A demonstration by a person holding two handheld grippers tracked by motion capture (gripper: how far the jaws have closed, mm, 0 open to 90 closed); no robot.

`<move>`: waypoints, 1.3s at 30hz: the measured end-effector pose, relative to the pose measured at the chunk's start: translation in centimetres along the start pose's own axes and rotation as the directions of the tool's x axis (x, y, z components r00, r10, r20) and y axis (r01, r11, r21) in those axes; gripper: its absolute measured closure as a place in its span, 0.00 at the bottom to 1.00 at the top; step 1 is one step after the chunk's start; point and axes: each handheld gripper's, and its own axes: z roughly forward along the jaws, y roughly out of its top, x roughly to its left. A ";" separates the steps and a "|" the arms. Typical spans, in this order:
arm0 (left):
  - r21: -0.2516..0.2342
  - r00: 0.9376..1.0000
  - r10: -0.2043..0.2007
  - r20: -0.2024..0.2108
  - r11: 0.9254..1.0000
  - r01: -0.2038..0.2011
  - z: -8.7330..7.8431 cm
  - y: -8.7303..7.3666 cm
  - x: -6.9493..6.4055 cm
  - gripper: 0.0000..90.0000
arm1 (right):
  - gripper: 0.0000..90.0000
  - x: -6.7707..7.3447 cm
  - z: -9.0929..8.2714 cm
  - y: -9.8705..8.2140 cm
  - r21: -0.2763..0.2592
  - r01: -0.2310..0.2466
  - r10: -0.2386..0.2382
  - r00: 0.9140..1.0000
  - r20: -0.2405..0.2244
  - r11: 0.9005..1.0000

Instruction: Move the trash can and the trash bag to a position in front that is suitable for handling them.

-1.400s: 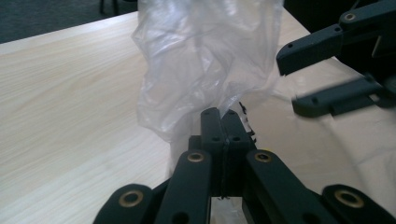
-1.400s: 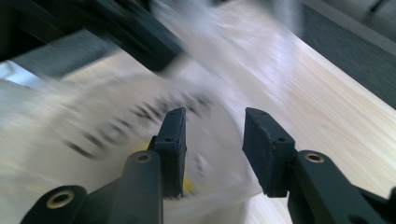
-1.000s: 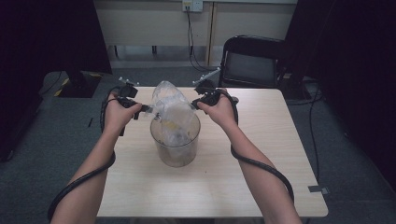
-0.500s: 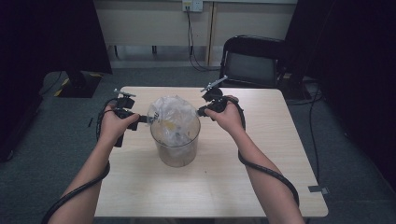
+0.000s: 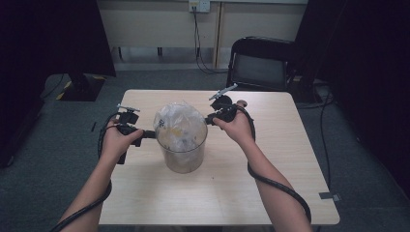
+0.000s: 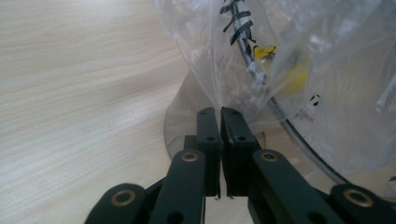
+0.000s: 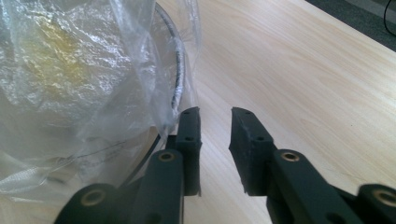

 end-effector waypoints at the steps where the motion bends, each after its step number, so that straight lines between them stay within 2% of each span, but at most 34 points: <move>1: 0.001 1.000 0.000 0.002 1.000 0.000 -0.1 -0.1 0.0 0.95 | 0.77 0.0 -0.1 -0.1 -0.004 -0.002 0.002 1.000 0.004 1.000; 3: -0.010 1.000 -0.002 -0.003 1.000 0.002 -0.4 -0.3 0.0 0.91 | 0.72 -0.1 -0.4 -0.1 -0.001 0.001 -0.001 1.000 0.026 1.000; 6: -0.011 1.000 -0.010 -0.008 1.000 0.009 -1.2 -0.4 0.0 0.85 | 0.61 -0.4 -1.7 0.2 -0.028 -0.014 0.016 0.998 0.062 1.000; 8: -0.013 1.000 0.001 -0.024 1.000 -0.001 -1.9 -0.4 0.0 0.79 | 0.54 -0.6 -2.5 0.4 -0.032 -0.010 0.012 0.996 0.084 0.999; 10: -0.016 0.999 0.014 -0.037 1.000 -0.015 -2.6 -0.3 0.0 0.75 | 0.51 -0.8 -3.4 0.5 -0.044 -0.008 0.012 0.994 0.105 0.999; 12: -0.034 0.999 0.014 -0.042 0.999 -0.015 -3.3 -0.1 0.0 0.66 | 0.45 -1.0 -4.2 0.7 -0.077 -0.024 0.032 0.994 0.102 0.997; 15: -0.059 0.996 0.025 -0.083 0.998 -0.030 -4.5 0.5 0.1 0.55 | 0.43 -1.0 -5.1 1.2 -0.115 -0.042 0.053 0.994 0.093 0.992; 16: -0.070 0.996 0.022 -0.091 0.997 -0.028 -4.9 0.7 0.2 0.51 | 0.42 -1.0 -5.2 1.4 -0.129 -0.044 0.055 0.995 0.080 0.991; 18: -0.106 0.996 0.000 -0.090 0.994 -0.010 -5.5 1.4 0.3 0.49 | 0.40 -0.8 -5.3 2.1 -0.153 -0.060 0.067 0.997 0.047 0.986; 20: -0.154 0.997 -0.012 -0.076 0.988 0.000 -5.6 2.3 0.3 0.43 | 0.38 -0.6 -5.1 2.8 -0.188 -0.096 0.094 0.995 -0.019 0.977; 22: -0.169 0.998 -0.015 -0.063 0.986 0.004 -5.3 3.0 0.2 0.42 | 0.38 -0.3 -4.7 3.6 -0.210 -0.129 0.112 0.989 -0.094 0.969; 25: -0.169 0.998 -0.005 -0.065 0.986 -0.006 -4.4 3.9 0.1 0.41 | 0.35 0.4 -3.7 4.9 -0.200 -0.122 0.097 0.987 -0.131 0.972; 27: -0.184 0.998 -0.035 -0.061 0.983 0.024 -4.0 4.3 0.2 0.44 | 0.35 0.6 -2.9 5.6 -0.195 -0.132 0.101 0.981 -0.163 0.972; 28: -0.184 0.997 -0.030 -0.065 0.983 0.018 -3.8 4.5 0.3 0.46 | 0.35 0.7 -2.5 5.9 -0.191 -0.140 0.107 0.979 -0.172 0.972; 31: -0.169 0.998 -0.024 -0.060 0.986 0.014 -3.1 4.8 0.4 0.45 | 0.35 1.0 -1.4 6.6 -0.165 -0.171 0.132 0.966 -0.223 0.971; 33: -0.145 0.999 -0.009 -0.053 0.989 0.001 -2.5 4.7 0.2 0.44 | 0.37 1.2 -0.7 6.9 -0.136 -0.170 0.135 0.963 -0.235 0.976; 35: -0.118 0.999 0.005 -0.035 0.993 -0.009 -2.0 4.5 0.0 0.44 | 0.48 1.5 -0.2 7.0 -0.109 -0.149 0.115 0.956 -0.271 0.983; 37: -0.108 1.000 0.009 -0.030 0.994 -0.013 -1.8 4.2 -0.3 0.44 | 0.53 1.9 0.0 6.7 -0.066 -0.133 0.108 0.952 -0.286 0.989; 38: -0.103 1.000 0.009 -0.029 0.995 -0.012 -1.8 4.1 -0.3 0.44 | 0.61 2.1 0.0 6.5 -0.047 -0.117 0.098 0.948 -0.303 0.992; 39: -0.103 1.000 0.001 -0.026 0.995 -0.003 -1.8 4.0 -0.4 0.45 | 0.63 2.3 0.0 6.4 -0.032 -0.101 0.086 0.946 -0.313 0.994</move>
